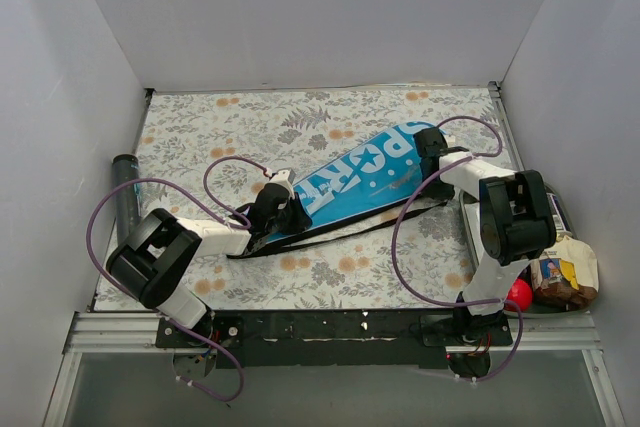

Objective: Pack up the badminton gear

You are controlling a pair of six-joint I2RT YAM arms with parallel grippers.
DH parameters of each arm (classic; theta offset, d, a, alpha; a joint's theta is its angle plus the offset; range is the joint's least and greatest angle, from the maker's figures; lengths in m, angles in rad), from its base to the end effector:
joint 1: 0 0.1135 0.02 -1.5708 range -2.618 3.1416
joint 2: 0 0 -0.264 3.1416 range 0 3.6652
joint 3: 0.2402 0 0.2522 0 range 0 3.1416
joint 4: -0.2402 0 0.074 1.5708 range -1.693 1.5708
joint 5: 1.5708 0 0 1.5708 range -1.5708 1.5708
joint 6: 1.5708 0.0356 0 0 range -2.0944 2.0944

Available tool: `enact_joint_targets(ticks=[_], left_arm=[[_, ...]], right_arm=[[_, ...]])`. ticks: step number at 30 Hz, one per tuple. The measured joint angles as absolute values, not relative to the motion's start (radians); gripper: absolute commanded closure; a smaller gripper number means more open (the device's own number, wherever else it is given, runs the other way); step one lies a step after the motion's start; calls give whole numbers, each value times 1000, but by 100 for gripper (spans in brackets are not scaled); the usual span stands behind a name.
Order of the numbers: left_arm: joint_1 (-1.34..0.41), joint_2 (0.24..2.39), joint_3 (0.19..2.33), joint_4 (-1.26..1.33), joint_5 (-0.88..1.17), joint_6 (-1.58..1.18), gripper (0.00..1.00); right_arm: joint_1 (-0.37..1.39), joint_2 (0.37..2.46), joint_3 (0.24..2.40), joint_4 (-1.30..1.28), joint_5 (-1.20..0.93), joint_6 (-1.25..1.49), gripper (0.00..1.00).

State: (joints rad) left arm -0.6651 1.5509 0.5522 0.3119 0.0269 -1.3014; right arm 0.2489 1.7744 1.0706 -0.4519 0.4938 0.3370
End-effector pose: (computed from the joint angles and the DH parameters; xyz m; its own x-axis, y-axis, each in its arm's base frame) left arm 0.2217 -0.1751 0.1345 -0.7432 -0.6417 -0.1894 -0.3124 0.5831 -0.7499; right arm 0.3351 0.0678 0.1629 -0.8475 0.0850 -0.5240 0.2634 0.9244 -0.2760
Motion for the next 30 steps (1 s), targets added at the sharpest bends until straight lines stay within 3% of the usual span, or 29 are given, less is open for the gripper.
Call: enact_joint_targets(ticks=[12,21,27,30], left_arm=[[-665,1551,550,316,28,-1301,95],[-665,1550,549,315,29,-1301,95],[-665,1548,548,315,29,-1300,95],[-665,1547,548,315,30,-1298,95]], right_arm=[[227,1805,1096,-428,496,270,60],[211,1821,1097,-347,464,213,78],[204,1828,1095,-309,443,191,99],[204,1828,1093,-302,440,182,99]])
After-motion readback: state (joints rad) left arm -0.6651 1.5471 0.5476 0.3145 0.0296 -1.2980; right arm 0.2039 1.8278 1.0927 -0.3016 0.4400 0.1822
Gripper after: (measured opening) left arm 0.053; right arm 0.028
